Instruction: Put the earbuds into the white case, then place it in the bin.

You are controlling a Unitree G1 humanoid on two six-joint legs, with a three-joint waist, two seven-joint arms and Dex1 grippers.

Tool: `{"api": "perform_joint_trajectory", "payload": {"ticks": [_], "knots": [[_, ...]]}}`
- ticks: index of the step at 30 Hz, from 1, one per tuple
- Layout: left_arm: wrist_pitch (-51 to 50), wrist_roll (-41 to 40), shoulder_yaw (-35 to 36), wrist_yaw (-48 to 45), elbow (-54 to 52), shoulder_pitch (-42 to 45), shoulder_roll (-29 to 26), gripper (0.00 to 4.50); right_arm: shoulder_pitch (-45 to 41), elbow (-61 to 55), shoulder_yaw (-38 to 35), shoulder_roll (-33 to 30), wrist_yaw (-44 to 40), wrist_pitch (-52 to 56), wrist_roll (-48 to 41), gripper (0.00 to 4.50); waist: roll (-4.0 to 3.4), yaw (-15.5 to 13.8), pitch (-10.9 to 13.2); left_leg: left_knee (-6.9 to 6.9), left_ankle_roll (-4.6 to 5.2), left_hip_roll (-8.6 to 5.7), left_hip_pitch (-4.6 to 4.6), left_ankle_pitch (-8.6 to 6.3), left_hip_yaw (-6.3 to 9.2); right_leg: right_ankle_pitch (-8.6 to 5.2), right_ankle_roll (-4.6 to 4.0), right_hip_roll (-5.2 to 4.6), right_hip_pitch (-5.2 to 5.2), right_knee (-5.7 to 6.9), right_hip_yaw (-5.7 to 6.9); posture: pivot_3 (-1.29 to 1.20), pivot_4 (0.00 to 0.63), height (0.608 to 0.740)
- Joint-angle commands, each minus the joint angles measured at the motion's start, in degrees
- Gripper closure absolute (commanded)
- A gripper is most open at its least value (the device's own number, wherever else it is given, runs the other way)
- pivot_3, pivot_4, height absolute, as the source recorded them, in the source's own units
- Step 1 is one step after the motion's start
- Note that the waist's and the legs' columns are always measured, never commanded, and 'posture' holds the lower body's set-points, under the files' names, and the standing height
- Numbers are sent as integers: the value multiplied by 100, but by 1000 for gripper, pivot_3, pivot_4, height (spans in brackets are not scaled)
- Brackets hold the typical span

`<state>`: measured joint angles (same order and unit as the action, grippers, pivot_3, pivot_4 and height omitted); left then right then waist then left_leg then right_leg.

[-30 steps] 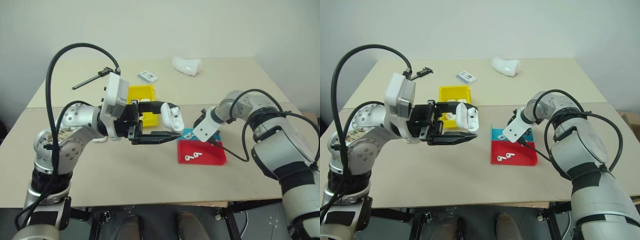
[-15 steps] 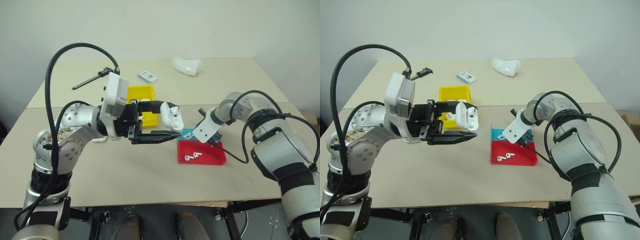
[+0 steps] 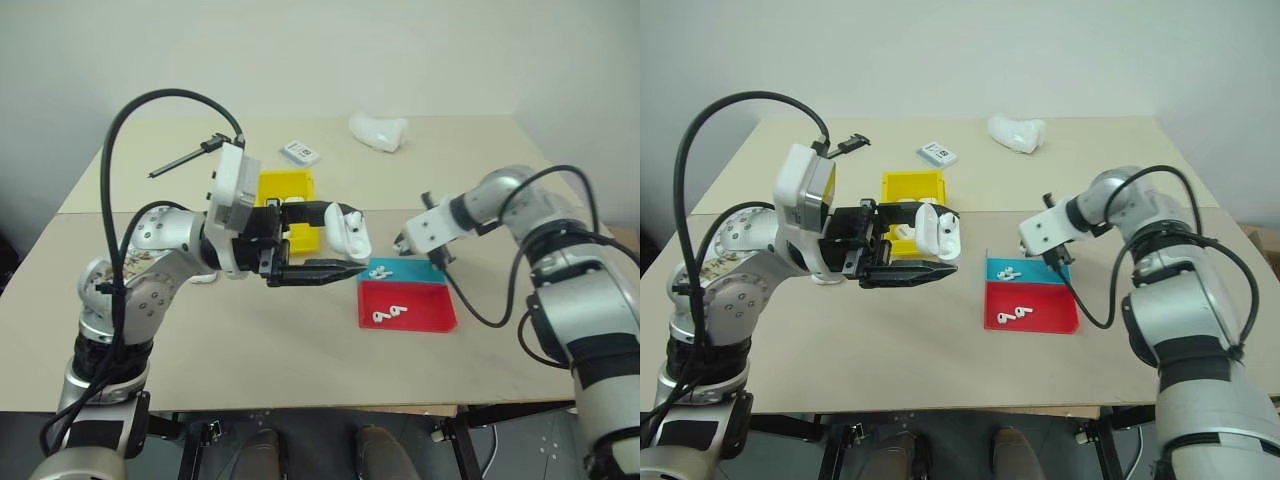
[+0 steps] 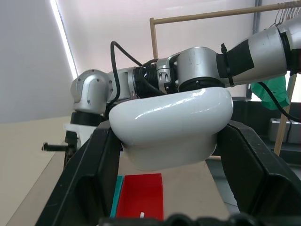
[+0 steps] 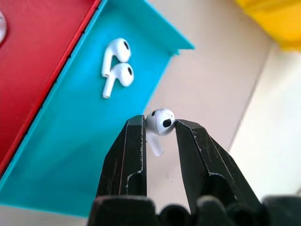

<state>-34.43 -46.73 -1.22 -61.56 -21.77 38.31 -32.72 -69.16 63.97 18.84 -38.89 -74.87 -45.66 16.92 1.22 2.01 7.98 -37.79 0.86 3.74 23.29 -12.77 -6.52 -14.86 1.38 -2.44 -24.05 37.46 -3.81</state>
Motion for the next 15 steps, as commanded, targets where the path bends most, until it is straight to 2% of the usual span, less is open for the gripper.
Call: {"api": "perform_joint_trajectory", "payload": {"ticks": [1, 3, 4, 8, 11, 15], "knots": [[212, 61, -29, -181, 85, 153, 65, 1618, 574, -1407, -754, -318, -557, 1258, -1273, 3554, 0, -1, 0, 0, 0, 0, 0, 0, -1, 0, 0, 0, -4, 1, -3, 0, 150, 740], [301, 126, -88, -311, 228, 204, 133, 1618, 1508, -3455, -1462, -608, -622, 3651, -2673, 3554, 0, -14, 0, 2, 0, 2, 4, 0, 3, 0, 0, 0, -1, 1, -1, 0, 150, 740], [329, 142, -101, -354, 267, 215, 150, 1618, 1842, -4212, -1702, -715, -552, 4496, -3133, 3554, -1, -38, 0, 0, 0, 3, 4, 0, 2, 0, 1, 0, -7, 7, -4, 0, 150, 740], [445, 284, -263, -611, 551, 296, 284, 1618, 2963, -6949, -3252, -1198, 855, 8694, -6122, 3554, -10, -95, 3, 0, 0, 4, 7, 0, 1, -1, 2, -1, -15, 14, -12, 0, 150, 740], [515, 380, -348, -758, 713, 349, 342, 1618, 3318, -7845, -4025, -1223, 1879, 10066, -7733, 3554, -6, -106, 2, 2, 8, 3, -3, -5, 4, -2, 2, 0, -2, 6, -9, 0, 150, 740], [488, 462, -470, -900, 932, 480, 453, 1618, 3537, -8474, -4570, -1155, 3448, 10655, -9846, 3554, -1, -100, 1, 3, 14, -2, -7, -9, 9, 0, 5, 0, 12, -5, -6, 0, 150, 740]]}}
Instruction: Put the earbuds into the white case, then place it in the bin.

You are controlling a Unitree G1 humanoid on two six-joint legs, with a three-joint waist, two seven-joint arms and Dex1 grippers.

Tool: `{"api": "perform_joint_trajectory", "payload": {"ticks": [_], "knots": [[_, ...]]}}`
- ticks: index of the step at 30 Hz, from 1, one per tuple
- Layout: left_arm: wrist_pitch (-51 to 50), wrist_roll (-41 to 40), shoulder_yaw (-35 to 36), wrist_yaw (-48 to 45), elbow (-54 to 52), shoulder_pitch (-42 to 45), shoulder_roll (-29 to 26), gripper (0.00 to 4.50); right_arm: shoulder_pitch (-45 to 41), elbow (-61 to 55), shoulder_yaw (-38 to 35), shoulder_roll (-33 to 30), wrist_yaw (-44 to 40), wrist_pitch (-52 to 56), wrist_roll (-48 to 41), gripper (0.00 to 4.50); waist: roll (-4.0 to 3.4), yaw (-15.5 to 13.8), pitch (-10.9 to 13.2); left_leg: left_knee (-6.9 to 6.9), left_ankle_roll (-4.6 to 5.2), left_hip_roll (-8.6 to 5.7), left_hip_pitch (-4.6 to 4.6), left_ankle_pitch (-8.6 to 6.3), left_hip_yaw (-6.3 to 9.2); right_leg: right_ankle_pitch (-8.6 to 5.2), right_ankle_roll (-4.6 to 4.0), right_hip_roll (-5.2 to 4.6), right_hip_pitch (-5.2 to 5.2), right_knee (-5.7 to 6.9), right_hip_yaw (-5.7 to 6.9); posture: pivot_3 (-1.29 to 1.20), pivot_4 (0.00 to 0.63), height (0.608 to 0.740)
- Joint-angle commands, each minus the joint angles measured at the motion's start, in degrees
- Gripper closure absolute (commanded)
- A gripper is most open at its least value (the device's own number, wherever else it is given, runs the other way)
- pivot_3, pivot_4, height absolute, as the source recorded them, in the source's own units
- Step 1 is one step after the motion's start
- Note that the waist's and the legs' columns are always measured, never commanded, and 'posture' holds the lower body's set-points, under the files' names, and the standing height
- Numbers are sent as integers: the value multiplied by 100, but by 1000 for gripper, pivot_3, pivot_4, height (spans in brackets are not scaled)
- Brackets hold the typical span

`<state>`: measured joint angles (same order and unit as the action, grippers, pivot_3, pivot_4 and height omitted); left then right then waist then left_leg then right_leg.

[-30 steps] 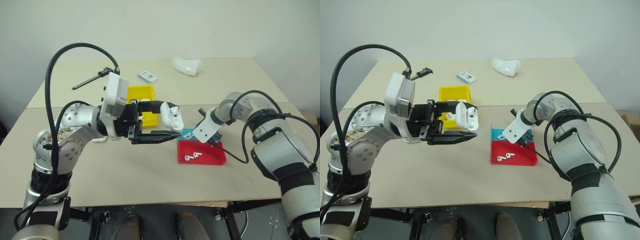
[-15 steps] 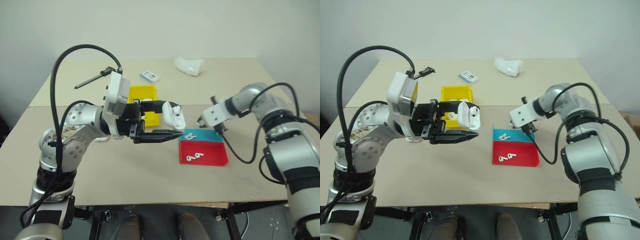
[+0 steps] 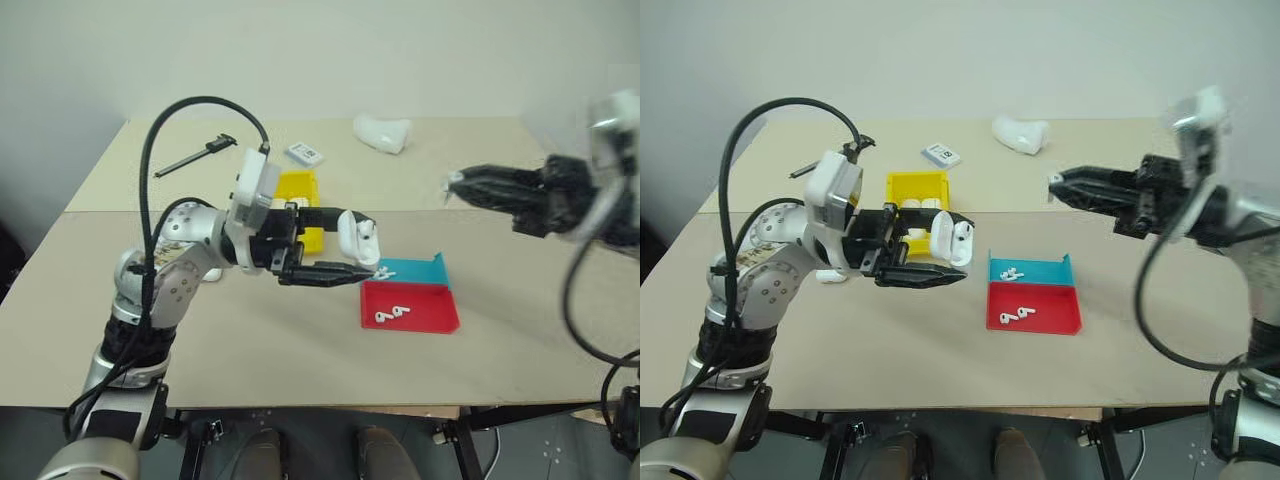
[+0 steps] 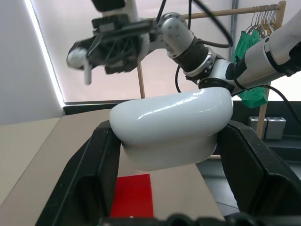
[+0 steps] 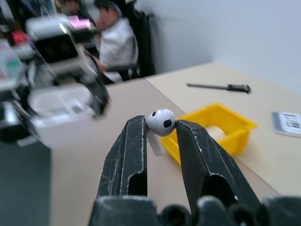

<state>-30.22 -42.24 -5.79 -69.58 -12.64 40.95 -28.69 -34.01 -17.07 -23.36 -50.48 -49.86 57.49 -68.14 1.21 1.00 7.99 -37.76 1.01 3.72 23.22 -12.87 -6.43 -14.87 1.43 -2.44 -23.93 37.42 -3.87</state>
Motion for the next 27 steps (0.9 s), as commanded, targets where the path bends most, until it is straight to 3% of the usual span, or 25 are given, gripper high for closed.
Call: {"api": "perform_joint_trajectory", "payload": {"ticks": [1, 6, 12, 27], "knots": [[38, 9, -18, -119, 40, 230, 54, 1618, 55, -435, -361, -10, 1264, 351, -1702, 3554, 0, 0, 0, 0, 0, 0, 4, 0, 0, 0, 1, 0, -4, -2, 0, 0, 150, 740], [-91, 55, -163, -80, 172, 429, 255, 1618, 510, -1232, -49, -143, 2503, 81, -2965, 3554, 0, -22, 0, 0, 4, 1, 30, -2, 12, -2, 7, 2, -10, -25, 11, 0, 150, 740], [-60, 126, -226, -110, 257, 479, 416, 1618, 788, -1589, 152, -172, 3014, -239, -3465, 3554, 0, -17, 0, -9, 7, -2, 52, -3, 16, 1, 18, -2, -19, -32, 10, 0, 150, 740], [-78, 113, -178, -69, 138, 519, 493, 1618, 1148, -1990, 424, -315, 2418, -465, -2506, 3554, 0, -16, 0, -9, 9, -2, 53, -4, 21, 2, 19, 0, -20, -34, 13, 0, 150, 740]]}}
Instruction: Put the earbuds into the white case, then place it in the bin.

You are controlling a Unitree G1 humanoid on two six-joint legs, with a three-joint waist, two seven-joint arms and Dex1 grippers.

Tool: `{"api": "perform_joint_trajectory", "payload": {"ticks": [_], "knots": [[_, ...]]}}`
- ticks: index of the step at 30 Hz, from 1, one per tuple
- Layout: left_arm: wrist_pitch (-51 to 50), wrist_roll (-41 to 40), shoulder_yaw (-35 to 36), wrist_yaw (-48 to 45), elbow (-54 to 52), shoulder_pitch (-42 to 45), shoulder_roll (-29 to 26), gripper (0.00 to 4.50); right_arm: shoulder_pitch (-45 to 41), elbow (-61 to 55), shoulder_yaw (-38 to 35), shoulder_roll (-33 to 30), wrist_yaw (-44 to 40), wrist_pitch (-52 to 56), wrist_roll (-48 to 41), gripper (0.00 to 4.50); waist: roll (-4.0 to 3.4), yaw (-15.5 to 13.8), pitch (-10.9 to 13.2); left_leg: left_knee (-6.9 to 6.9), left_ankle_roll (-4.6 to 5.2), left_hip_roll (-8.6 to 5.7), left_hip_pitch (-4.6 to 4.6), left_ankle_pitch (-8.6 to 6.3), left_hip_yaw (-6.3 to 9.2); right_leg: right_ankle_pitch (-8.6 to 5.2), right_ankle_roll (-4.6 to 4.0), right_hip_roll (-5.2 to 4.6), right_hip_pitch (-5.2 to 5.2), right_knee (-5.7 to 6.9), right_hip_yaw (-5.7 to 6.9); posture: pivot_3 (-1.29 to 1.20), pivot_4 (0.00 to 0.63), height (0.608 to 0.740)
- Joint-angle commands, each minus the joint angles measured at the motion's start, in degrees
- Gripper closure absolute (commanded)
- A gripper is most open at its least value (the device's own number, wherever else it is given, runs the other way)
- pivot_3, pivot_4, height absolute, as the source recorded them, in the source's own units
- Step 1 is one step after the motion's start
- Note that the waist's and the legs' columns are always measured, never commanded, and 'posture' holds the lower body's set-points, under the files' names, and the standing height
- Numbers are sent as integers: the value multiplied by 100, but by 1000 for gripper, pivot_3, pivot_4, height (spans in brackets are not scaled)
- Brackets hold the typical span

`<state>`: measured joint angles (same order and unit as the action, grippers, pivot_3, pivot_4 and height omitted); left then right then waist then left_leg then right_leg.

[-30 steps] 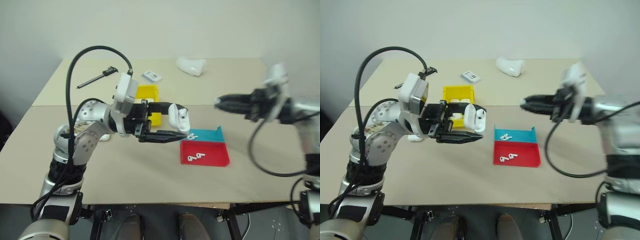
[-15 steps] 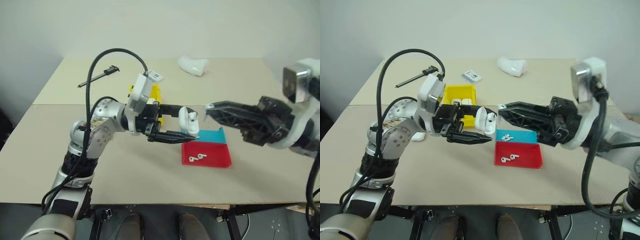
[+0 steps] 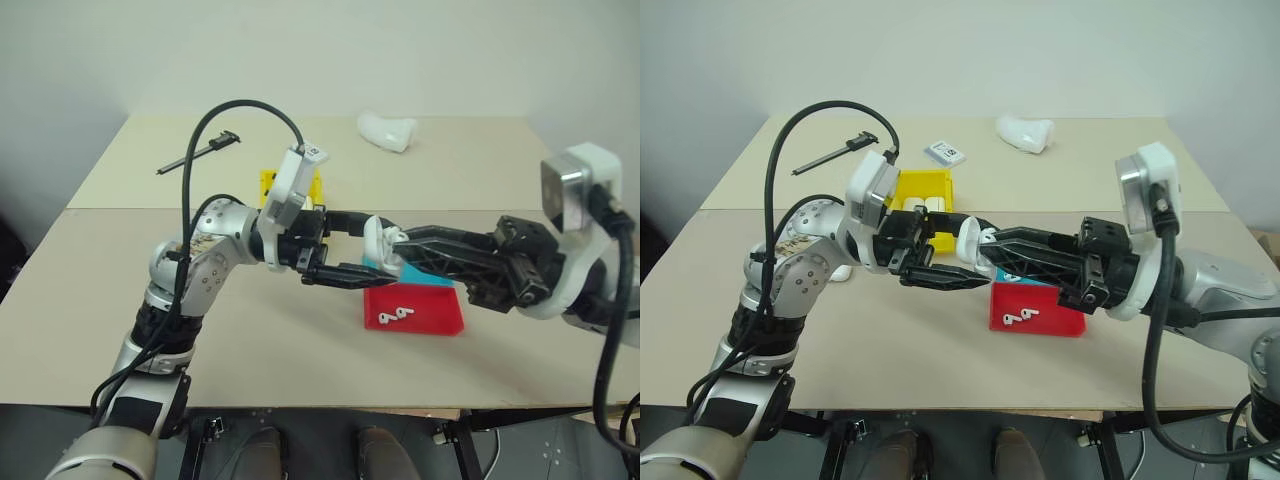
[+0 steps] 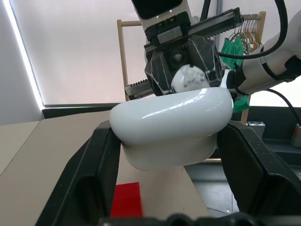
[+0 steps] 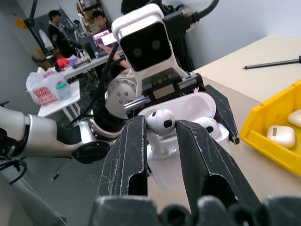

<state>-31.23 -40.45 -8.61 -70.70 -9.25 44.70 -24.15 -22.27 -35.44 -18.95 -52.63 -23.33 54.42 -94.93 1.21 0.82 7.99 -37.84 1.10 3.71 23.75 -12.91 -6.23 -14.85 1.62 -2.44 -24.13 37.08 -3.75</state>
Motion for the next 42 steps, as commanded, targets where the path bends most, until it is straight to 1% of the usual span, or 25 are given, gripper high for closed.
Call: {"api": "perform_joint_trajectory", "payload": {"ticks": [1, 4, 6, 7, 12, 13, 20, 23, 24, 26, 27, 30, 31, 32, 33, 34, 36, 38, 40, 42], "knots": [[18, -78, 112, 48, -221, 142, 37, 1618, -17, -165, 7, -115, -282, -166, 243, 3554, 0, 3, 0, 0, 0, 0, -1, 0, 0, 0, 0, 0, 0, 0, 0, 0, 150, 740], [12, -110, 126, 71, -292, 128, 45, 1618, 40, -195, 27, -167, -459, -197, 458, 3554, 0, 0, 0, 0, 0, 0, -1, 0, 0, 0, 0, 0, 0, 0, 0, 0, 150, 740], [7, -126, 137, 91, -339, 118, 45, 1618, 97, -256, -7, -210, -670, -251, 626, 3025, 0, -2, 0, 0, 0, 0, 0, 0, 1, 0, 0, 0, 0, -1, 1, 0, 150, 740], [6, -132, 142, 93, -351, 115, 43, 1618, 116, -276, -12, -225, -737, -274, 681, 2858, 0, -3, 0, 0, 0, 0, 0, 0, 0, 0, 0, 0, 0, -1, 0, 0, 150, 740], [9, -155, 149, 94, -385, 110, 35, 1618, 176, -270, -74, -407, -943, -329, 759, 1195, 0, -1, 0, 0, 0, 0, -1, 0, 1, 0, 0, 0, 1, -1, 1, 0, 150, 740], [25, -142, 144, 81, -363, 100, 29, 1618, 193, -256, -150, -449, -991, -347, 721, 934, 0, -2, 0, 0, 0, 0, -1, 0, 1, 0, 0, 0, 1, -1, 1, 0, 150, 740], [50, -90, 120, 58, -273, 67, 35, 1618, 366, -180, -551, -683, -1245, -410, 584, 934, 0, -5, 0, 0, 1, 0, -1, 0, 1, 0, 0, 0, 2, -1, 1, 0, 150, 740], [73, 40, 37, 47, -185, 47, 7, 1618, 397, -92, -803, -784, -1484, -470, 657, 934, 0, -9, 0, 0, 0, -1, -1, 0, 1, 0, 0, 0, 2, -1, 1, 0, 150, 740], [99, 110, -12, 41, -167, 44, 0, 1618, 379, -68, -860, -815, -1577, -507, 728, 1301, 0, -8, 0, 0, 1, -1, -1, 0, 1, 0, 0, 0, 3, -1, 1, 0, 150, 740], [125, 216, -101, 35, -158, 44, 1, 1618, 246, -9, -855, -901, -1712, -548, 850, 1779, 1, -8, 0, 0, 0, -1, -2, 0, 1, 0, 0, 0, 3, -1, 1, 0, 150, 740], [129, 268, -149, 38, -158, 51, 14, 1618, 113, 44, -785, -963, -1743, -543, 893, 2138, 0, -4, 0, 0, 1, -1, -2, 0, 2, 0, 0, 0, 3, -1, 1, 0, 150, 740], [231, 479, -318, 40, -112, 115, 108, 1618, -641, 172, -188, -1095, -1899, -582, 1412, 3224, -1, 10, -1, 0, 0, -1, -5, 0, 0, 0, 0, 1, 1, 2, -1, 0, 150, 740], [265, 544, -364, 55, -71, 150, 153, 1618, -895, 218, 35, -1090, -1931, -566, 1574, 3546, -2, 15, -1, 0, 1, 0, -7, 0, 0, 0, -1, 3, 2, 1, -1, 0, 150, 740], [287, 593, -386, 60, -36, 174, 189, 1618, -1069, 261, 183, -1070, -1958, -539, 1682, 3963, -2, 7, -1, 0, 1, 0, -9, 0, -1, 0, -1, 3, 1, 2, -2, 0, 150, 740], [312, 696, -449, 102, 1, 218, 233, 1618, -1415, 315, 481, -1038, -1900, -437, 1836, 4275, -2, 6, -1, 0, 1, 0, -8, 0, 0, 0, -1, 3, 2, 1, 1, 0, 150, 740], [327, 773, -491, 128, 26, 247, 265, 1618, -1653, 358, 687, -1013, -1869, -365, 1953, 4397, -2, 14, -1, 0, 1, 0, -8, -1, 0, 0, -1, 3, 2, 1, 0, 0, 150, 740], [352, 922, -594, 173, 56, 300, 345, 1618, -2459, 525, 1346, -886, -1686, 34, 2157, 4397, -2, 19, -1, 0, 1, -1, -4, -1, -4, 0, -1, 2, -5, 3, -7, 0, 150, 740], [352, 991, -631, 233, 81, 347, 432, 1618, -3054, 528, 1933, -841, -1785, 384, 2485, 4397, -3, 3, -1, 0, 1, 0, 0, -1, -5, 1, -2, 2, -11, 2, -6, 0, 150, 740], [360, 1032, -621, 274, 114, 384, 490, 1618, -3459, 553, 2348, -819, -1921, 703, 2728, 4397, -3, -3, -1, 1, 5, 1, 5, -3, -5, -1, -4, 2, -15, 0, -4, 0, 150, 740], [369, 1070, -595, 334, 122, 389, 517, 1618, -3683, 520, 2614, -829, -2111, 846, 2989, 4397, -2, -16, -1, 0, 8, 1, 12, -5, -5, -1, -5, 1, -19, 0, -3, 0, 150, 740]]}}
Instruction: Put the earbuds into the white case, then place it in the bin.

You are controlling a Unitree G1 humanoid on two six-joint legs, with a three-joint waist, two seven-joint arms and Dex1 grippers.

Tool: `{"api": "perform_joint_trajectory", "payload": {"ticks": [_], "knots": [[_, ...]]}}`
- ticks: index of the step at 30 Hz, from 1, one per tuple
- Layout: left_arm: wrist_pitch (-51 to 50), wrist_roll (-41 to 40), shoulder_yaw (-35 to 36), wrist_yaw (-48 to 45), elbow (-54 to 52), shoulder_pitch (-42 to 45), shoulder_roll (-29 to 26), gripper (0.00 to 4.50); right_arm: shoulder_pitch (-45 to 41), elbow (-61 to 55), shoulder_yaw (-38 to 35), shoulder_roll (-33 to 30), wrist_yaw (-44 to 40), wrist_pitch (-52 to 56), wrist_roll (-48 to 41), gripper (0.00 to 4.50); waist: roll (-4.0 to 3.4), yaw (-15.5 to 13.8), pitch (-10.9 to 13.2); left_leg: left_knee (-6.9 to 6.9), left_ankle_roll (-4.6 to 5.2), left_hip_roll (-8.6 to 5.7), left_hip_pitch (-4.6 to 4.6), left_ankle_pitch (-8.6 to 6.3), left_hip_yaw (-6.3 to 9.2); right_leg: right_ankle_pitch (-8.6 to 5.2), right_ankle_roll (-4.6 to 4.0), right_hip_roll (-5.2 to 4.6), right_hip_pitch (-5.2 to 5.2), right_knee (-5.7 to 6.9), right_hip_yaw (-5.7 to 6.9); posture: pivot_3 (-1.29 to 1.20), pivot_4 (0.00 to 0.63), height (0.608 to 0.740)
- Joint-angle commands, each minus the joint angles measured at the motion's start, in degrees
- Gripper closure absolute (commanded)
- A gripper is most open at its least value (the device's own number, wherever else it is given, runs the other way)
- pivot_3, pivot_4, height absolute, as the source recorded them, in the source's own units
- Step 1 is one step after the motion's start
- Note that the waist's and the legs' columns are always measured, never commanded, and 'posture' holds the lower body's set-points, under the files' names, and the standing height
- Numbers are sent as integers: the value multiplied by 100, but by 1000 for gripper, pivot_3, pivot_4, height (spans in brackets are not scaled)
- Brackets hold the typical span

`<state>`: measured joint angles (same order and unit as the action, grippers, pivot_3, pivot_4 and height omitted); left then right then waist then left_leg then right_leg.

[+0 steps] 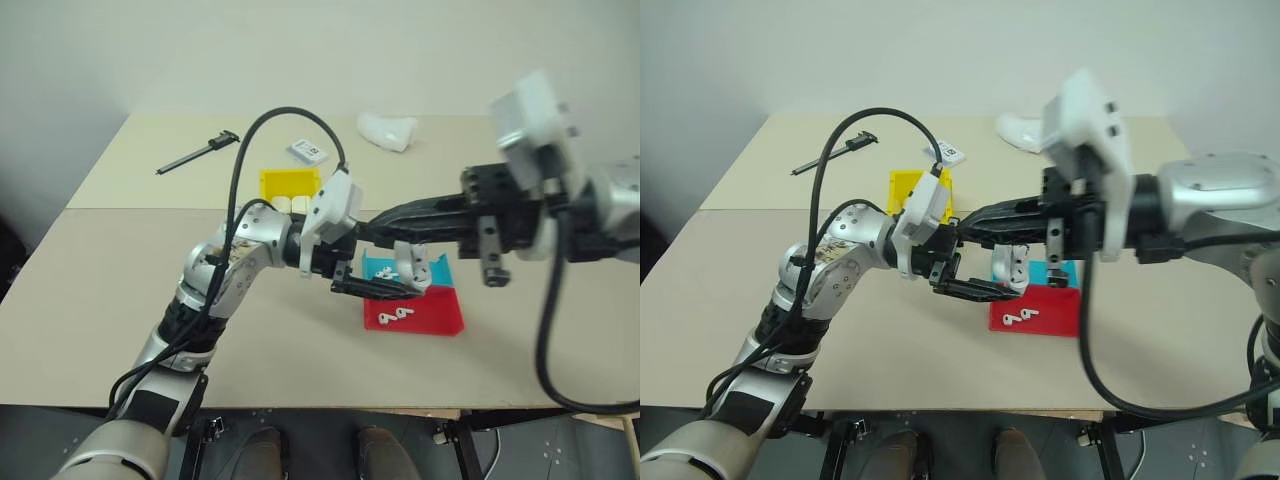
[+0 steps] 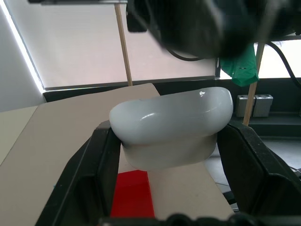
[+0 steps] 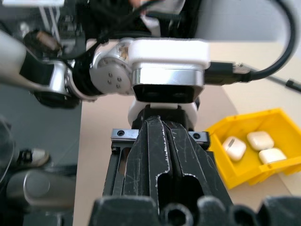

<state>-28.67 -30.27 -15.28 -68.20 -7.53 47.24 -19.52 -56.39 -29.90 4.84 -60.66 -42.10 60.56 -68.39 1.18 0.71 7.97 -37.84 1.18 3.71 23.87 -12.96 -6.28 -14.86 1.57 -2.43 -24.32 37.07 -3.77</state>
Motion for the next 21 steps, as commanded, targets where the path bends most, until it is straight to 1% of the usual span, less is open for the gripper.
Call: {"api": "perform_joint_trajectory", "payload": {"ticks": [1, 5, 9, 11, 13, 15, 17, 19, 21], "knots": [[111, 50, 95, 96, -59, 129, 53, 1618, -301, -74, 315, -60, -345, 247, 471, 4397, 0, -16, 0, -1, 1, 0, 1, -1, 0, 0, 0, 0, 0, -1, 1, 0, 150, 740], [88, 20, 243, 154, -159, 44, -24, 1618, -3, -178, 231, -378, -836, 116, 887, 4397, 0, -30, 0, -4, 3, -2, 3, -2, 0, 0, 1, -5, 1, -1, 2, 0, 150, 740], [74, -54, 458, 270, -310, -98, -169, 1618, 530, -214, -221, -752, -1230, -33, 1035, 4397, 0, -19, 0, -4, 4, 0, 1, -2, 2, 0, 1, -4, 4, -1, 6, 0, 150, 740], [28, -175, 603, 355, -415, -193, -247, 1618, 787, -184, -516, -767, -1176, 7, 933, 4397, -1, 0, -1, -4, 4, -2, -2, -2, -1, 0, 1, -5, 3, 3, 0, 0, 150, 740], [-13, -175, 700, 526, -510, -297, -300, 1618, 1098, -176, -854, -609, -1001, -135, 959, 4397, -1, 16, -1, -4, 4, 1, -4, -2, 0, 0, 1, -3, 4, 4, 1, 0, 150, 740], [32, -66, 796, 767, -561, -434, -333, 1618, 1370, -74, -1330, -264, -683, -262, 810, 4397, 0, 23, -1, -3, 4, 2, -10, -2, 2, 1, 0, -2, 8, 7, 0, 0, 150, 740], [70, 66, 955, 1135, -613, -595, -317, 1618, 1701, -128, -1752, 75, -401, -535, 882, 4397, 0, 15, -1, -3, 4, 1, -12, -2, 1, 1, 1, -2, 11, 8, -2, 0, 150, 740], [109, 339, 1134, 1731, -644, -768, -273, 1618, 2125, -313, -2053, 324, -100, -705, 1039, 4397, 0, -1, -2, -4, 4, -1, -12, -2, 2, 2, 3, -5, 13, 7, -1, 0, 150, 740], [246, 797, 1274, 2519, -602, -930, -181, 1618, 2575, -599, -2185, 565, 293, -833, 1231, 4397, 0, -18, -1, -4, 4, -2, -10, -2, 4, 2, 4, -5, 17, 3, 2, 0, 150, 740]]}}
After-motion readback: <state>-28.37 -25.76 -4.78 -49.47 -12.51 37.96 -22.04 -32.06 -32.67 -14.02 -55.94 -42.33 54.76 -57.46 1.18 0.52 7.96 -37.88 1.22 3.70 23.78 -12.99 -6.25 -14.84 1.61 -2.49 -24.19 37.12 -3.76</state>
